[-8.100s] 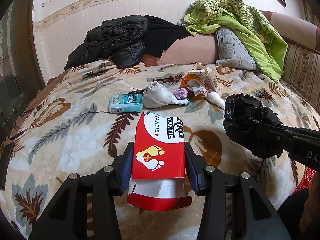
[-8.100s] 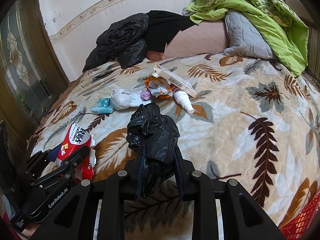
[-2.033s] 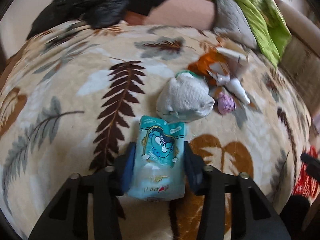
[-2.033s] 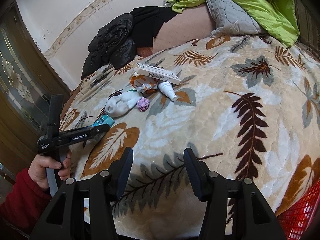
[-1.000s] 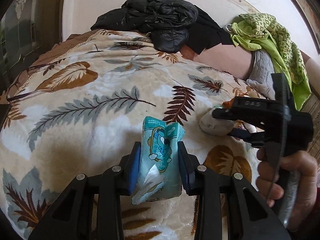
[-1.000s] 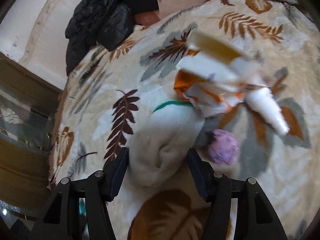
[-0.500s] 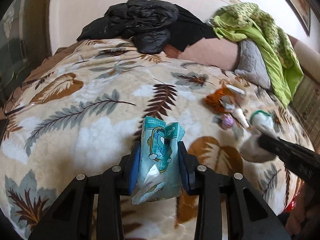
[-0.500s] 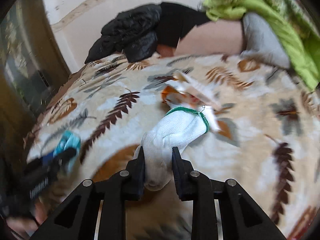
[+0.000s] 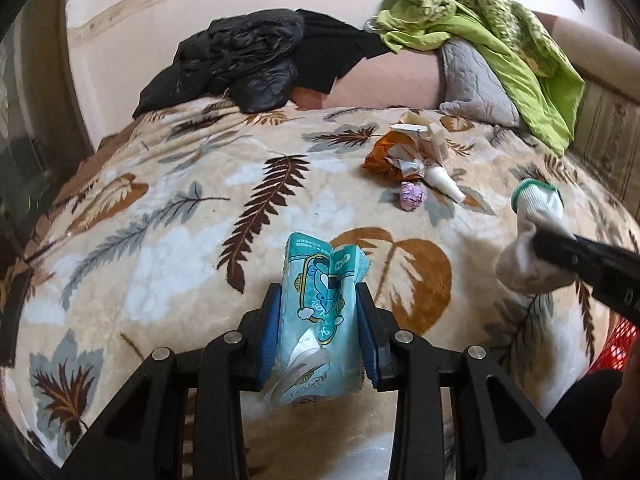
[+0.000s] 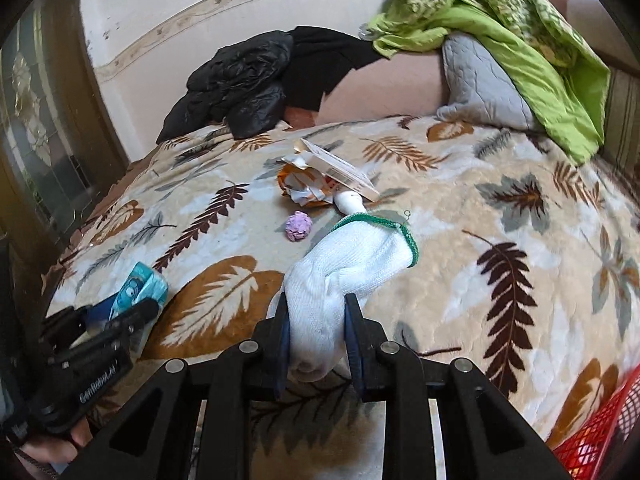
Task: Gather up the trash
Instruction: 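Hold the tissue pack and white sock above the bed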
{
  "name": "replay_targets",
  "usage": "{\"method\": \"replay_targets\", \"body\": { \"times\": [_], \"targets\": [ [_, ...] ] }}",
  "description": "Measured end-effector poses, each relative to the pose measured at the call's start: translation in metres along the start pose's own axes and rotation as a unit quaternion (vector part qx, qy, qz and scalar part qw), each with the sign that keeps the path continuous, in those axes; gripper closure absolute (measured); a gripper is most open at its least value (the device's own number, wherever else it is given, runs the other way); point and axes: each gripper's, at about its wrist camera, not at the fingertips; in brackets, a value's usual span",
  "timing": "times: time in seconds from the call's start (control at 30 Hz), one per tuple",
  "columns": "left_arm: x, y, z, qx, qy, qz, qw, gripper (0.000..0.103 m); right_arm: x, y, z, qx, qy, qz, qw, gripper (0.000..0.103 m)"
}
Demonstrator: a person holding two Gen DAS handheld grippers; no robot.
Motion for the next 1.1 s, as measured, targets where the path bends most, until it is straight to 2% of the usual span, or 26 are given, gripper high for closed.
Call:
{"method": "replay_targets", "body": {
  "times": [0.27,1.1],
  "targets": [
    [0.0,0.002,0.001,0.009,0.005,-0.005,0.9999,0.069,-0.004,-0.012,0.002,-0.032,0.008,0.011,0.999,0.077],
    [0.001,0.003,0.001,0.016,0.009,-0.005,0.9998,0.069,0.0,-0.013,0.004,-0.031,0.0,0.01,0.999,0.077]
  ]
}}
Point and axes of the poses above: each gripper's, at about its wrist camera, not at the fingertips, and x roughly the way its jaws point, y to its right, z to its underside, and after that the axes turned 10 degrees about y, right-handed
